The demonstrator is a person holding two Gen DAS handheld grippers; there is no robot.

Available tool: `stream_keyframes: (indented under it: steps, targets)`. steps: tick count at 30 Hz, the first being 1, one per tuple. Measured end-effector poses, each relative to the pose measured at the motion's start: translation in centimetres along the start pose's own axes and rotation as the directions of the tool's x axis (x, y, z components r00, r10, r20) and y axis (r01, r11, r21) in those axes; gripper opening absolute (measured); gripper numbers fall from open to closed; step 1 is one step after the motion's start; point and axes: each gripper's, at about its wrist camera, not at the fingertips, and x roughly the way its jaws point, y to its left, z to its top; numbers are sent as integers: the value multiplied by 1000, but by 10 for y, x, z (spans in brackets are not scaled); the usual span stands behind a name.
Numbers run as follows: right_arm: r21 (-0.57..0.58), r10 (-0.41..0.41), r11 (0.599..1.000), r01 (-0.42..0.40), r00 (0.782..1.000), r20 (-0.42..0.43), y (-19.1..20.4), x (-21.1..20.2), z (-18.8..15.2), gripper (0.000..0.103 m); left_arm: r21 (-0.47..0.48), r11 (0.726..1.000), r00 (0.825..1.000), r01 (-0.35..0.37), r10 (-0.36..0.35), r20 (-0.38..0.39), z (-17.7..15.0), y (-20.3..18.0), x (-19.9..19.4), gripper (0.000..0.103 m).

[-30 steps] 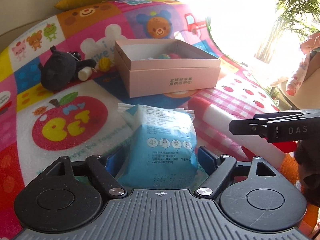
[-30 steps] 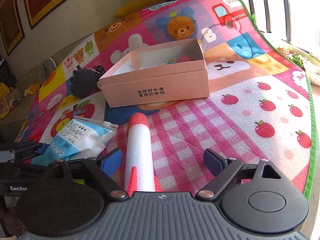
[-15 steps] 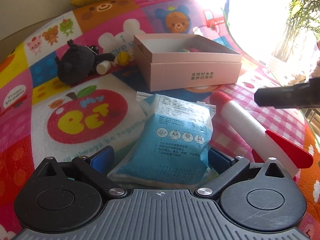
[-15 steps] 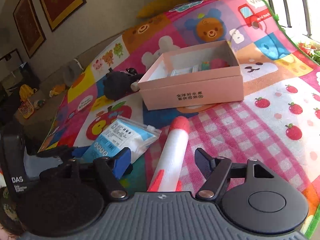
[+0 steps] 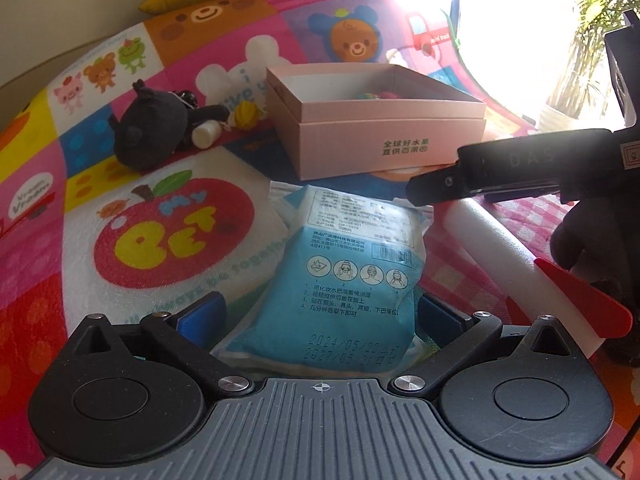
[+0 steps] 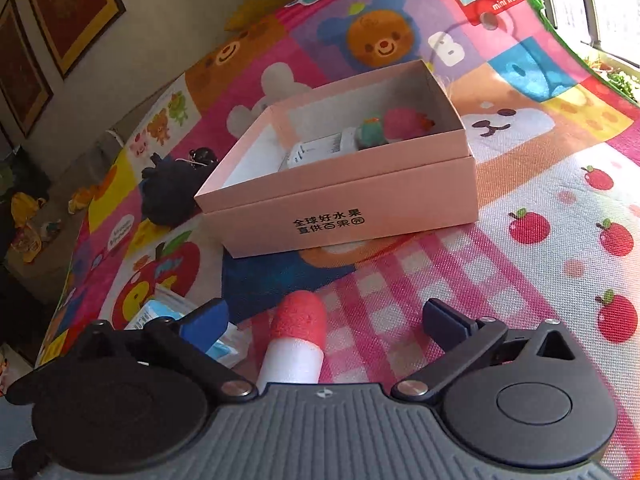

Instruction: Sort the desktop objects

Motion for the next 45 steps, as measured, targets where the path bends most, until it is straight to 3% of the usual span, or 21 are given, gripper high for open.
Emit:
stream_keyframes:
  steps: [6, 7, 12, 45]
  targets:
    - [-260, -131, 958, 121, 991, -20, 33, 19, -4, 103, 1, 1000, 1000, 0, 0, 0, 0, 0, 0, 103]
    - [-273, -122, 955, 112, 992, -22, 33, 21, -3, 103, 0, 1000, 1000, 0, 0, 0, 0, 0, 0, 103]
    - [-259, -81, 962, 88, 996, 38, 25, 16, -11, 103, 0, 1000, 1000, 0, 0, 0, 0, 0, -1, 103]
    - [-265, -89, 960, 95, 995, 36, 27, 17, -11, 103, -3, 1000, 1000, 4, -4, 2, 0, 1, -1, 103]
